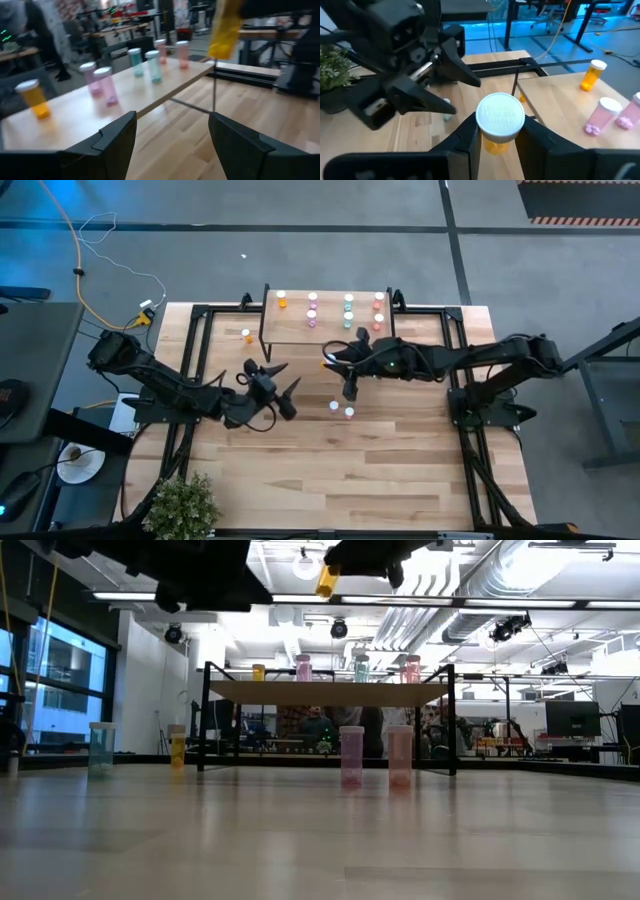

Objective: Pick and place medicine bottles onto shelf by color
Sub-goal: Put the bottom orange pill bottle on the shelf aligned with the other orange pill bottle

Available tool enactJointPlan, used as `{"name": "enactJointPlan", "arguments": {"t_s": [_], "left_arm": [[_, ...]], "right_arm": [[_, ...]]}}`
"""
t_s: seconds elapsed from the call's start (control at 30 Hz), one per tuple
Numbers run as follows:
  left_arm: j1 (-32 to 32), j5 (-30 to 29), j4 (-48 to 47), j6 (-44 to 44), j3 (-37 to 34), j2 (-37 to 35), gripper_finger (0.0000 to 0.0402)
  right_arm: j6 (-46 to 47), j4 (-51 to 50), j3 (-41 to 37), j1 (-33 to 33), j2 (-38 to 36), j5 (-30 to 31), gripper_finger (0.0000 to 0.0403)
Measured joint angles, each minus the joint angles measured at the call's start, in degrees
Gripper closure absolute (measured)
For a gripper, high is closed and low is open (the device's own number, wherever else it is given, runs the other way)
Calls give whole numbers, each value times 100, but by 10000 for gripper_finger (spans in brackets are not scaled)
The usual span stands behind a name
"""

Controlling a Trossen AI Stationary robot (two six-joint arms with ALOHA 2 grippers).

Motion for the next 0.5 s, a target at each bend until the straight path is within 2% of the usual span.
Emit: {"name": "enactJointPlan", "arguments": {"t_s": [0.23, 0.4, 0.5], "left_arm": [[100, 1095, 625, 616, 0, 0, 165], [301, 1195, 772, 511, 4, 0, 165], [424, 1569, 776, 466, 4, 0, 165]], "right_arm": [[-137, 40, 2, -194, 116, -303, 315], [-142, 131, 5, -282, 186, -508, 315], [-137, 141, 2, -299, 275, -560, 315]]}}
